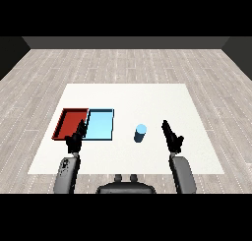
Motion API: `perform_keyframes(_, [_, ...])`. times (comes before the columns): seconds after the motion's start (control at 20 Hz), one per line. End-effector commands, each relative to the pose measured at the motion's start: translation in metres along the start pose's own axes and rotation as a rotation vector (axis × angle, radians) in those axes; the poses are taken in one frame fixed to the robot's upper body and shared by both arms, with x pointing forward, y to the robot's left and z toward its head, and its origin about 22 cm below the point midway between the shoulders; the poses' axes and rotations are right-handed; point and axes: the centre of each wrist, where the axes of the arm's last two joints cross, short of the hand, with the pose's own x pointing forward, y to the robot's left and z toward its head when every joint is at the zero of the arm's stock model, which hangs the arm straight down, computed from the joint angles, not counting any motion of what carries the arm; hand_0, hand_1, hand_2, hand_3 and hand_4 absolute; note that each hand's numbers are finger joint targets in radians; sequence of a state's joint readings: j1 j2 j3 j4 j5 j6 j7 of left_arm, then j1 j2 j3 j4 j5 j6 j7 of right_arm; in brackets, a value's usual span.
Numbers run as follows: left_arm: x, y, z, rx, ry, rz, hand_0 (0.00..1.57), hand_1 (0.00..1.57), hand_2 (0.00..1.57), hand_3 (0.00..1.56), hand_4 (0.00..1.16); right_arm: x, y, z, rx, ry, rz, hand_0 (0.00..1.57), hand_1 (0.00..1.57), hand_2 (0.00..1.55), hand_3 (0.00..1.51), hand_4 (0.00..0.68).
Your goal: Pick the blue can and put it in the blue box
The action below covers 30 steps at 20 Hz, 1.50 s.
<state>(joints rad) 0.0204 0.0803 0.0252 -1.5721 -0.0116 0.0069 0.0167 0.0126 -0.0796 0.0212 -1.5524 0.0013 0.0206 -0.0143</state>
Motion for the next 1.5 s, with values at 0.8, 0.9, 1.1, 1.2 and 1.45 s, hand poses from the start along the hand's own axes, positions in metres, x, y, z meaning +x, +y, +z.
perform_keyframes(0.8, [0.026, 0.006, -0.02, -0.073, -0.507, 0.138, 0.0, 0.0, 0.0, 0.0, 0.0, 0.021, -0.01, -0.034, 0.075, -0.309, -0.188, 0.0, 0.0, 0.0, 0.0, 0.0])
perform_keyframes(0.9, [0.017, 0.002, 0.001, -0.077, -0.502, 0.13, 0.0, 0.0, 0.0, 0.0, 0.0, 0.011, -0.024, -0.017, 0.066, -0.32, -0.177, 0.0, 0.0, 0.0, 0.0, 0.0])
perform_keyframes(1.1, [0.025, -0.001, -0.01, -0.071, -0.505, 0.14, 0.0, 0.0, 0.0, 0.0, 0.0, 0.029, -0.025, -0.013, 0.09, -0.297, -0.188, 0.0, 0.0, 0.0, 0.0, 0.0])
perform_keyframes(1.2, [0.019, 0.02, 0.008, -0.052, -0.493, 0.142, 0.0, 0.0, 0.0, 0.0, 0.0, 0.013, -0.001, -0.012, 0.102, -0.3, -0.199, 0.0, 0.0, 0.0, 0.0, 0.0])
perform_keyframes(1.45, [0.037, 0.015, -0.007, -0.067, -0.504, 0.138, 0.0, 0.0, 0.0, 0.0, 0.0, 0.021, -0.008, -0.024, 0.095, -0.294, -0.202, 0.0, 0.0, 0.0, 0.0, 0.0])
